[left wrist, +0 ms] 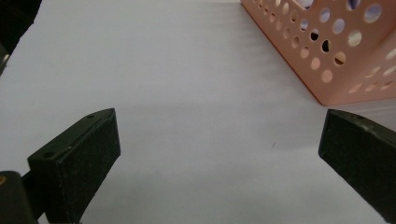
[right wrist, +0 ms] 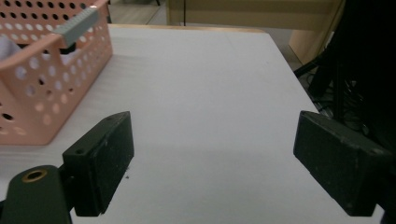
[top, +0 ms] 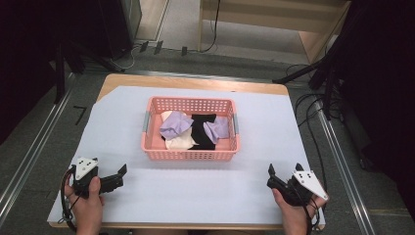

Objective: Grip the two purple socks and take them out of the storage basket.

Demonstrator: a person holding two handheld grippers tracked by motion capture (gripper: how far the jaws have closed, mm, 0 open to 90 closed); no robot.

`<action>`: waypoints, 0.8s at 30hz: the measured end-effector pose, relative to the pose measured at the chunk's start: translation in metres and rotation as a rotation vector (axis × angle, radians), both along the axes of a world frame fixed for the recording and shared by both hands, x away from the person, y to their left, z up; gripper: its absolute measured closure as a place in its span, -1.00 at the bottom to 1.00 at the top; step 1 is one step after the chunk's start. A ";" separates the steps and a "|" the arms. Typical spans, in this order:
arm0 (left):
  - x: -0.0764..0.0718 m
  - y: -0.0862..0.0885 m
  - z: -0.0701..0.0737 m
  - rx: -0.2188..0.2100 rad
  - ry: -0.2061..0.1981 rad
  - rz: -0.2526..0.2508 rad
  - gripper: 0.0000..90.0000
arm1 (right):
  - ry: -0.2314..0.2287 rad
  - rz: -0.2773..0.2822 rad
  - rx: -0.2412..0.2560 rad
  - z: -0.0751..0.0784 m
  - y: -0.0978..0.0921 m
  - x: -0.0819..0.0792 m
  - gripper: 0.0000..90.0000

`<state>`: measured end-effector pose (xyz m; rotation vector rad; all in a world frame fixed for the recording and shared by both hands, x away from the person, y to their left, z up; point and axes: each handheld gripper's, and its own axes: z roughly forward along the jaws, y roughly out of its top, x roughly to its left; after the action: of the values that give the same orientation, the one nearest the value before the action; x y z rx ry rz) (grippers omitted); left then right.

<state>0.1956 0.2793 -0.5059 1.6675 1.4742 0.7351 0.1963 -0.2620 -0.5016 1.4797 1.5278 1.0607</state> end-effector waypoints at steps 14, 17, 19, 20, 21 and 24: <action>0.000 0.000 0.000 -0.002 -0.001 -0.008 -1.00 | -0.016 0.085 0.045 0.032 0.031 0.016 -0.60; 0.000 0.001 0.000 -0.003 -0.002 -0.009 -1.00 | -0.017 0.090 0.051 0.035 0.037 0.020 -0.51; 0.000 0.001 0.000 -0.007 -0.006 -0.010 -1.00 | -0.018 0.081 0.048 0.038 0.040 0.022 -0.41; 0.000 0.001 0.000 -0.008 -0.006 -0.010 -1.00 | -0.028 0.075 0.040 0.039 0.041 0.023 -0.32; 0.000 0.001 0.000 -0.009 -0.007 -0.010 -1.00 | -0.031 0.074 0.040 0.040 0.043 0.024 -0.28; 0.000 0.001 0.000 -0.009 -0.008 -0.011 -1.00 | -0.043 0.097 0.053 0.041 0.044 0.027 -0.09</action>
<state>0.1952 0.2800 -0.5061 1.6629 1.4598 0.7278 0.2235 -0.2182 -0.4601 1.4215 1.5658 1.1907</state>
